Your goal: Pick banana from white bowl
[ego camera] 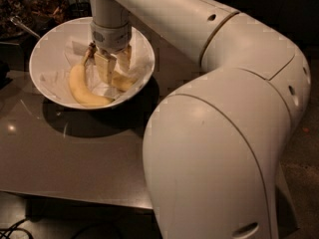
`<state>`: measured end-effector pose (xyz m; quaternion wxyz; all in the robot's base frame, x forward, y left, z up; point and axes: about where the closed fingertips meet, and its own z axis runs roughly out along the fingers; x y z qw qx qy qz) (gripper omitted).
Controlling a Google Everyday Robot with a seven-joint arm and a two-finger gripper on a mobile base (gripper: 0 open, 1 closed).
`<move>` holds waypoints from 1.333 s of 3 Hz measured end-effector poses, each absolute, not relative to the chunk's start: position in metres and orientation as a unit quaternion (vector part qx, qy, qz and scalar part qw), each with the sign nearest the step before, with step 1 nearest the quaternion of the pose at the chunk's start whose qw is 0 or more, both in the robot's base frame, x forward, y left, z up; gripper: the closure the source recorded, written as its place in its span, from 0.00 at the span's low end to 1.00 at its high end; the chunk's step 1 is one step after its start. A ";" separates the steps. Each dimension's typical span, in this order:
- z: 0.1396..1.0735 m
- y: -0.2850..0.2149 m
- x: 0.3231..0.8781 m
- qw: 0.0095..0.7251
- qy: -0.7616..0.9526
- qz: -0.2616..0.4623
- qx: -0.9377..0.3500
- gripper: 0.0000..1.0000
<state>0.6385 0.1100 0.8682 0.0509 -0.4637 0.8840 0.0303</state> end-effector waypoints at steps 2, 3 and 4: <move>0.841 0.116 0.633 0.027 0.883 0.054 -0.466 0.49; 0.841 0.118 0.635 0.031 0.882 0.055 -0.466 0.67; 0.841 0.118 0.635 0.031 0.882 0.055 -0.466 0.90</move>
Offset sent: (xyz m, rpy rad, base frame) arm -0.0190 0.0016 -0.0402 0.0106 0.1326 0.0135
